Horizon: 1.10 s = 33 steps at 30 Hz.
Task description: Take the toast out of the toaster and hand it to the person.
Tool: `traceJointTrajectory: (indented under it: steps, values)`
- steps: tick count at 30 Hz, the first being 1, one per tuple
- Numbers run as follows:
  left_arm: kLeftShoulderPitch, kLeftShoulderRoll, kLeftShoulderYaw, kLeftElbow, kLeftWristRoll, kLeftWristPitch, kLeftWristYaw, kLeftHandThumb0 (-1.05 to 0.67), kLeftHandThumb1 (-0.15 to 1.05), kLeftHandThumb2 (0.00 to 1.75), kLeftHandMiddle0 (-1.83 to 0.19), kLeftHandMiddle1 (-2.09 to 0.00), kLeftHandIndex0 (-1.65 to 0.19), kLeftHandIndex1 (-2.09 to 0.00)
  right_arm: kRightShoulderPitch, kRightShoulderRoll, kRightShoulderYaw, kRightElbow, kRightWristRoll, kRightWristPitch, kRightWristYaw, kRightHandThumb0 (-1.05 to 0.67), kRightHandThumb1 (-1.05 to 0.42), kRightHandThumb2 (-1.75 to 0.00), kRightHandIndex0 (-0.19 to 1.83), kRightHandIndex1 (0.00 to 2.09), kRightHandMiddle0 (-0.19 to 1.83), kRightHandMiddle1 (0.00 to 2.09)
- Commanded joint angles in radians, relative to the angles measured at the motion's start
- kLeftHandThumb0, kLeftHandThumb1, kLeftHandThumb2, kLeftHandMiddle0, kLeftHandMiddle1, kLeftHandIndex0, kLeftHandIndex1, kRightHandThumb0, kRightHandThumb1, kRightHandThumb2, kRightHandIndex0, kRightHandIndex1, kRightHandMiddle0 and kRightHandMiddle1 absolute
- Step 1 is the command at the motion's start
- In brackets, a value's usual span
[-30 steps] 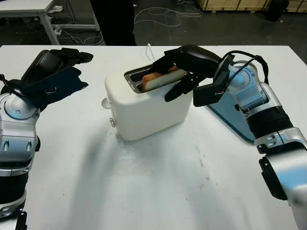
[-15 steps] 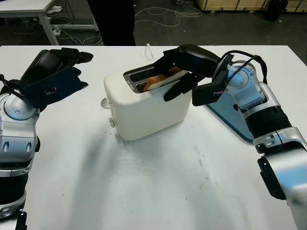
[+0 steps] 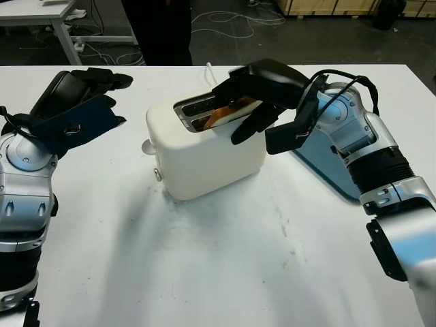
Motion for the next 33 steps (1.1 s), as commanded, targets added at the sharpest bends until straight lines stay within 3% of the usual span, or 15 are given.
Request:
traceJointTrajectory:
  steps: [1,5,6,7,8,11,12,13,14,16,21,22,24,33]
  values:
    - [0.021,0.003,0.003,-0.010,0.010,0.004,0.011,-0.03,0.92,0.14,-0.44,-0.61,-0.64,0.00,-0.053,-0.005,-0.014,0.037,-0.004,0.001,-0.034,-0.55,-0.92,-0.53,1.10,1.75,0.74,1.75]
    - [0.023,0.001,0.004,-0.006,0.007,0.001,0.013,-0.02,0.92,0.14,-0.44,-0.61,-0.64,0.00,-0.123,-0.001,-0.040,0.128,-0.001,-0.032,-0.107,-0.53,-0.92,-0.48,1.10,1.75,0.77,1.75]
    - [0.023,0.001,0.003,-0.006,0.006,0.001,0.012,-0.02,0.92,0.14,-0.44,-0.60,-0.64,0.00,-0.141,-0.003,-0.039,0.148,-0.010,-0.035,-0.122,-0.54,-0.92,-0.49,0.90,1.75,0.73,1.75]
    - [0.022,0.003,0.001,-0.008,0.008,0.007,0.011,-0.03,0.92,0.14,-0.44,-0.60,-0.64,0.00,-0.157,-0.006,-0.037,0.165,-0.017,-0.035,-0.132,-0.55,-0.92,-0.50,0.70,1.55,0.69,1.69]
    - [0.022,0.005,-0.001,-0.009,0.010,0.009,0.011,-0.03,0.92,0.14,-0.44,-0.60,-0.63,0.00,-0.172,-0.007,-0.036,0.184,-0.019,-0.038,-0.138,-0.55,-0.92,-0.51,0.56,1.27,0.69,1.44]
    - [0.025,0.003,0.000,-0.009,0.011,0.002,0.016,-0.03,0.92,0.14,-0.46,-0.60,-0.64,0.00,-0.196,-0.009,-0.033,0.218,-0.016,-0.036,-0.134,-0.56,-0.92,-0.50,0.63,1.62,0.71,0.90]
    - [0.025,0.003,0.000,-0.010,0.012,0.002,0.017,-0.02,0.92,0.14,-0.46,-0.60,-0.64,0.00,-0.196,-0.009,-0.029,0.224,-0.020,-0.039,-0.140,-0.56,-0.92,-0.49,0.56,1.41,0.74,1.00]
    - [0.025,0.004,0.000,-0.010,0.012,0.003,0.017,-0.02,0.92,0.14,-0.46,-0.60,-0.64,0.00,-0.196,-0.009,-0.025,0.228,-0.023,-0.041,-0.145,-0.55,-0.92,-0.47,0.65,1.48,0.77,1.30]
    - [0.024,0.004,0.001,-0.010,0.011,0.005,0.017,-0.02,0.92,0.14,-0.46,-0.59,-0.64,0.00,-0.195,-0.008,-0.022,0.228,-0.023,-0.037,-0.141,-0.54,-0.92,-0.47,0.76,1.57,0.77,1.40]
    - [0.023,0.002,0.003,-0.008,0.007,0.007,0.018,-0.02,0.92,0.14,-0.45,-0.59,-0.63,0.00,-0.193,-0.007,-0.017,0.227,-0.023,-0.032,-0.135,-0.54,-0.92,-0.46,1.03,1.71,0.71,1.32]
    - [0.015,0.005,-0.003,-0.008,0.008,0.010,0.015,-0.01,0.92,0.15,-0.44,-0.58,-0.63,0.00,-0.206,-0.003,-0.013,0.235,-0.025,-0.026,-0.147,-0.53,-0.92,-0.47,0.99,1.74,0.61,1.08]
    - [0.016,0.006,-0.004,-0.005,0.009,0.003,0.015,-0.01,0.92,0.14,-0.45,-0.58,-0.63,0.00,-0.214,-0.002,-0.015,0.243,-0.023,-0.024,-0.149,-0.52,-0.92,-0.47,1.04,1.74,0.64,1.46]
    - [0.014,0.006,-0.006,-0.005,0.010,0.005,0.015,-0.01,0.92,0.14,-0.45,-0.57,-0.63,0.00,-0.235,0.005,-0.021,0.271,-0.012,-0.024,-0.146,-0.52,-0.92,-0.46,1.09,1.75,0.75,1.67]
    - [0.015,0.001,-0.004,-0.004,0.007,0.000,0.019,-0.01,0.92,0.14,-0.46,-0.57,-0.63,0.00,-0.282,0.023,-0.041,0.347,0.022,-0.052,-0.143,-0.51,-0.92,-0.46,1.11,1.75,0.84,1.75]
